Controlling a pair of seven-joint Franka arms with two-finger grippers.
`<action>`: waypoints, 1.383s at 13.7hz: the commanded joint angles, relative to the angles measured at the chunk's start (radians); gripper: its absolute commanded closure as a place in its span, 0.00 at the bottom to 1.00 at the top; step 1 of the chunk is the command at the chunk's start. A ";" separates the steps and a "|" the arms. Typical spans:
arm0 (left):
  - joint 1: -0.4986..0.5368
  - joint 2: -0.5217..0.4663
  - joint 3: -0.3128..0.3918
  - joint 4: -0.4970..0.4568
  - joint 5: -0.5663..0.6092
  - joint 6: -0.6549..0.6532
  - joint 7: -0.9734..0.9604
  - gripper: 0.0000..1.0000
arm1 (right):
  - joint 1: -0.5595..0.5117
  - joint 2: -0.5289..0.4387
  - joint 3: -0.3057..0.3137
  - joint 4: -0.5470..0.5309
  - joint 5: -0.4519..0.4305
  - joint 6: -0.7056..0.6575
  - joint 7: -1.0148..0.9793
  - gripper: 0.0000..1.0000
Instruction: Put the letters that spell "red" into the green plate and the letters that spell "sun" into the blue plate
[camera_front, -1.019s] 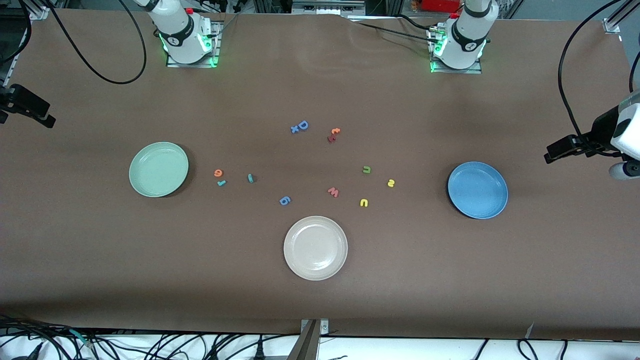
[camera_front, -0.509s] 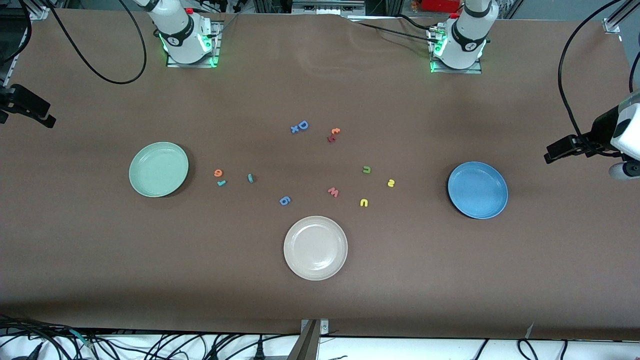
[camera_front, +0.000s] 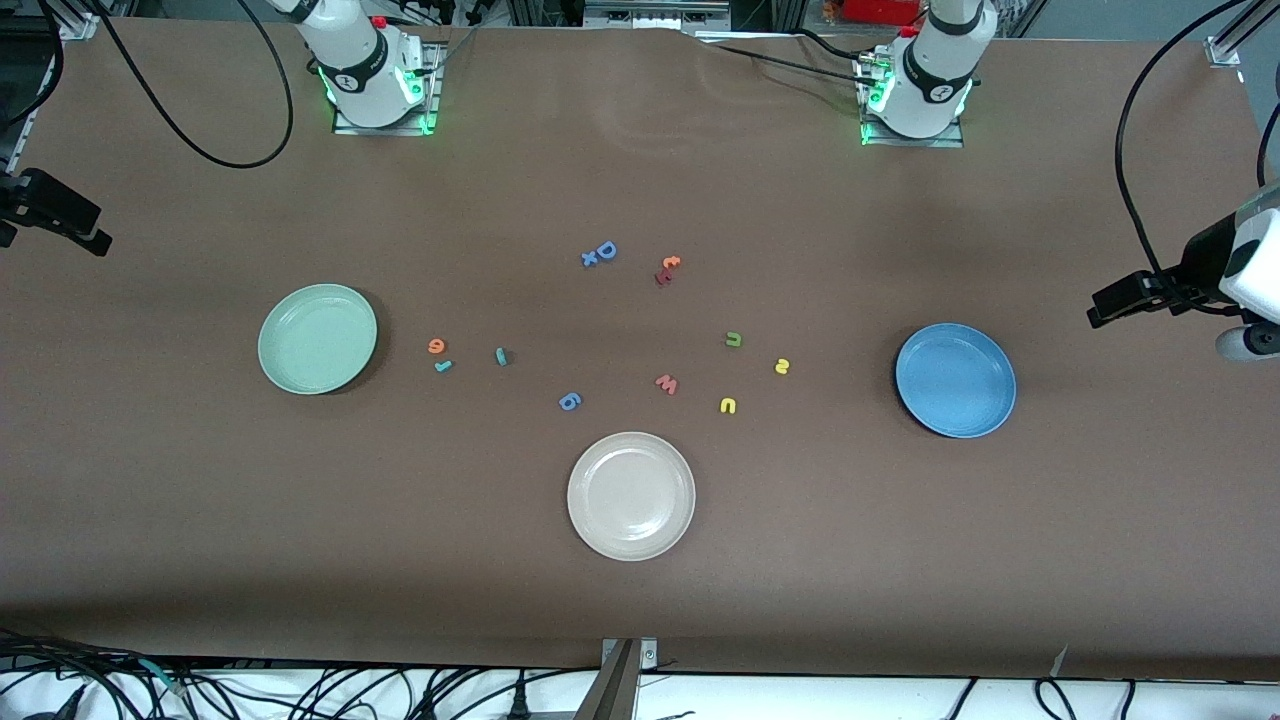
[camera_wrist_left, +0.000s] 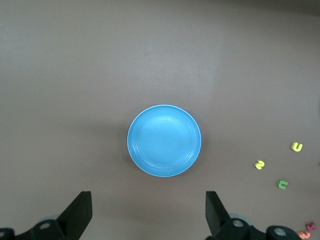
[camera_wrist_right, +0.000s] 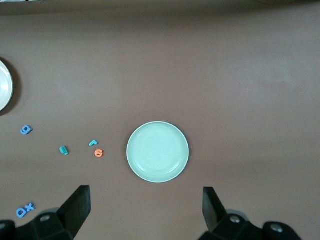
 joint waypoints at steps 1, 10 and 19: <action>0.007 0.006 -0.005 0.011 -0.006 -0.009 0.018 0.00 | -0.008 -0.015 0.009 -0.018 -0.004 -0.003 0.001 0.01; 0.007 0.006 -0.004 0.017 -0.006 -0.009 0.016 0.00 | -0.008 -0.015 0.009 -0.024 -0.003 -0.004 0.015 0.00; 0.007 0.006 -0.004 0.017 -0.006 -0.006 0.016 0.00 | -0.008 -0.016 0.009 -0.025 -0.003 -0.023 0.013 0.00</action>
